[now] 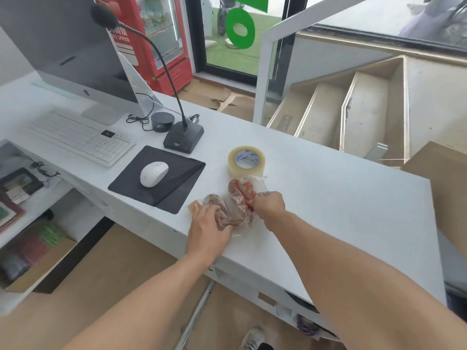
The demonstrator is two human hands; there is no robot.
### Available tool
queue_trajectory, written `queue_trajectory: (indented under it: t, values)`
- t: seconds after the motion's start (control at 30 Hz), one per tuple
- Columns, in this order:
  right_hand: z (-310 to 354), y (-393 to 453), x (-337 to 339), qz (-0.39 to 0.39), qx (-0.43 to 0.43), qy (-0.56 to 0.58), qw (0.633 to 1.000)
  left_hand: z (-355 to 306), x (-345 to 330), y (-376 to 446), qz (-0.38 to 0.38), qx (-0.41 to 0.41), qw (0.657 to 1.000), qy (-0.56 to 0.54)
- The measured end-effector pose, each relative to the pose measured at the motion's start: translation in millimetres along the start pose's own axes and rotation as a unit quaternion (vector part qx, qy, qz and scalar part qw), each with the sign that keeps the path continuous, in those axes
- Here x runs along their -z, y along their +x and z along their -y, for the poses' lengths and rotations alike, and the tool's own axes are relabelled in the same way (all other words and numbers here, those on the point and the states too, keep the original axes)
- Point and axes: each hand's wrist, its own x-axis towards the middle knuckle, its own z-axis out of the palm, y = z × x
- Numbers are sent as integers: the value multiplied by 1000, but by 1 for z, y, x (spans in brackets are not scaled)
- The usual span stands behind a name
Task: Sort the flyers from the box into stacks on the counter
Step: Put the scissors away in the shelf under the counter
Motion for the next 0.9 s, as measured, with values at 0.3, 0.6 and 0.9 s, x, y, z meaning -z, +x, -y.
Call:
queue_trajectory:
  t: [0.3, 0.6, 0.9]
  values:
    - [-26, -82, -26, 1, 225, -304, 926, 17, 15, -38, -1, 91, 968, -235]
    - [-83, -164, -66, -58, 305, -431, 847, 86, 13, -86, 85, 314, 814, -481]
    - [-195, -220, -77, -73, 203, -279, 936, 133, -7, -179, 108, 313, 832, -445]
